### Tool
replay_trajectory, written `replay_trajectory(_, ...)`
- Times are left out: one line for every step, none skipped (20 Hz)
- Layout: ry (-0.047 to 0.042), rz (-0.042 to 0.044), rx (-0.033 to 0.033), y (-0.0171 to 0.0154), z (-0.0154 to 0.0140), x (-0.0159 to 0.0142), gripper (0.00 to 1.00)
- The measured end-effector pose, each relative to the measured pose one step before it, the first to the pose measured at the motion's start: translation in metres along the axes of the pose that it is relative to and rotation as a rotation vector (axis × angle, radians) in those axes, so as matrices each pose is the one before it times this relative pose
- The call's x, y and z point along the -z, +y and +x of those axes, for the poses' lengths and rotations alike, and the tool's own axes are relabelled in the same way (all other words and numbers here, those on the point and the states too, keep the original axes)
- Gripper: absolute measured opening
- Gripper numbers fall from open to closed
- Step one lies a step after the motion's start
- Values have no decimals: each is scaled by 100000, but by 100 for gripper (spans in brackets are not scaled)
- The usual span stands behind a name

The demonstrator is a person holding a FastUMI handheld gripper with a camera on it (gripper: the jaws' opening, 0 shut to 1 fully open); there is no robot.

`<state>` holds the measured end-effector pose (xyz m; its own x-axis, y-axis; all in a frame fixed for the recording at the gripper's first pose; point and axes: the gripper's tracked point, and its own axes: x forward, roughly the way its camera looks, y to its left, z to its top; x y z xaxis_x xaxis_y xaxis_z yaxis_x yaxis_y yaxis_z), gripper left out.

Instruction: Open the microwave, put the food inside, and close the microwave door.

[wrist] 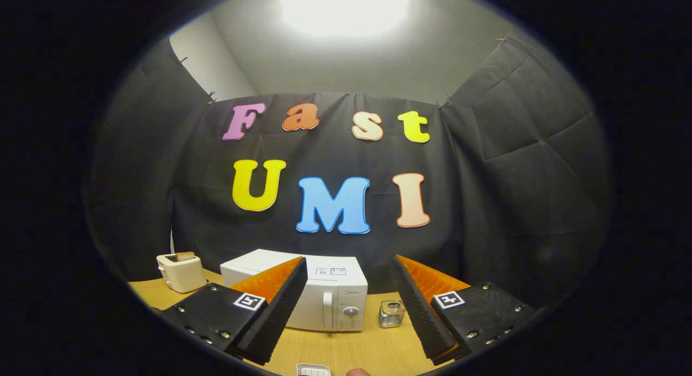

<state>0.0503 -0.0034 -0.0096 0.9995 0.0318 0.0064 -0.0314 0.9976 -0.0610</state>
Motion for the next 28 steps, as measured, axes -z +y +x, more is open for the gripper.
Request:
replay_trajectory(317, -507, -309, 65, 445, 313, 97)
replay_trajectory(478, -399, -126, 5, 450, 266, 97)
replay_trajectory(412, -75, -231, 160, 478, 284, 97)
replay_trajectory(332, 131, -302, 76, 536, 243, 97)
replay_trajectory(605, 165, -233, 10, 578, 399, 97)
replay_trajectory(703, 291, -117, 17, 642, 340, 97)
replay_trajectory(914, 574, -48, -55, 684, 417, 97)
replay_trajectory(984, 688, 65, -17, 669, 407, 98)
replay_trajectory(795, 539, 100, -54, 742, 394, 98)
replay_trajectory(722, -11, 286, -134, 769, 348, 98)
replay_trajectory(766, -231, 188, -30, 748, 517, 98)
replay_trajectory(694, -28, -25, -5, 679, 411, 98)
replay_trajectory(598, 305, -348, 54, 664, 381, 98)
replay_trajectory(581, 385, -273, 93, 638, 418, 98)
replay_trajectory(696, 300, -258, 71, 621, 594, 98)
replay_trajectory(772, 200, -177, 39, 611, 519, 98)
replay_trajectory(788, 233, -391, 52, 624, 593, 98)
replay_trajectory(794, 169, -472, 94, 603, 576, 98)
replay_trajectory(1005, -138, -263, 83, 674, 705, 98)
replay_trajectory(1606, -383, 43, -13, 699, 740, 98)
replay_trajectory(1677, -205, -298, 110, 735, 876, 98)
replay_trajectory(1653, 190, -868, 198, 624, 746, 98)
replay_trajectory(1728, -93, -645, 219, 855, 885, 98)
replay_trajectory(1950, -348, -589, 114, 799, 872, 98)
replay_trajectory(2025, -289, -184, 66, 751, 935, 98)
replay_trajectory(1501, -4, 409, -141, 773, 746, 98)
replay_trajectory(1497, 454, 29, 16, 774, 770, 98)
replay_trajectory(1925, 577, -80, 55, 770, 805, 98)
